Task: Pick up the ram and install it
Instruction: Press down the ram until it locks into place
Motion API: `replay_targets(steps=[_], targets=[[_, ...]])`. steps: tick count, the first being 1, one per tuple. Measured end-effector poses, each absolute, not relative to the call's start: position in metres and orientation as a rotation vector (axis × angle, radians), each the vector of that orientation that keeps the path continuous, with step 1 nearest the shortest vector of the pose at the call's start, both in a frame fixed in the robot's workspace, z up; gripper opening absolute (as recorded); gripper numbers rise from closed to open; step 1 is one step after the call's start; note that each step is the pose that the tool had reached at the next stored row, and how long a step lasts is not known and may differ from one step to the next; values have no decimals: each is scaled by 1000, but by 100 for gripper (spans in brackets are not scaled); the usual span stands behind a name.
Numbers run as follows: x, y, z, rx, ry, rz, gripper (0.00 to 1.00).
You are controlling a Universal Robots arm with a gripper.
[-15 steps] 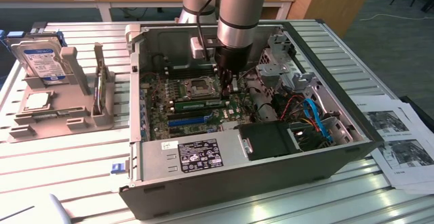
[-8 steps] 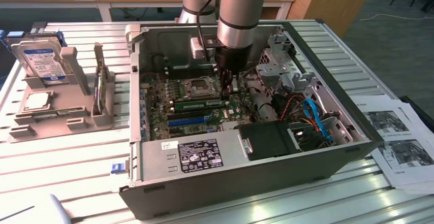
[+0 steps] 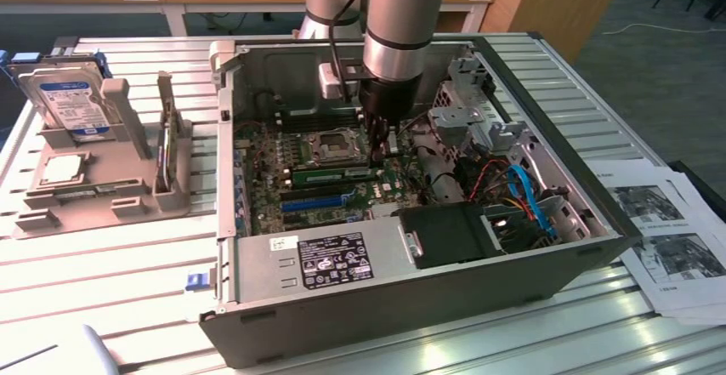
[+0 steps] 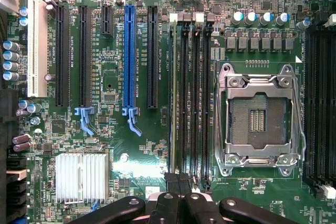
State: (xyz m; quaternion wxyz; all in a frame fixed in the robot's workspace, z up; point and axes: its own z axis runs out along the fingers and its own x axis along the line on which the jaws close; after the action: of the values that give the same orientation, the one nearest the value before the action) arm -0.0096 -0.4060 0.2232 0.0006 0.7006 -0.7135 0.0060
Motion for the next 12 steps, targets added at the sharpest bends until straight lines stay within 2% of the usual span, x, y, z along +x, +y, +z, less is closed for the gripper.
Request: replay_targets(steps=[12], targets=[[-10,-406,232,2199,-2240,18,10]])
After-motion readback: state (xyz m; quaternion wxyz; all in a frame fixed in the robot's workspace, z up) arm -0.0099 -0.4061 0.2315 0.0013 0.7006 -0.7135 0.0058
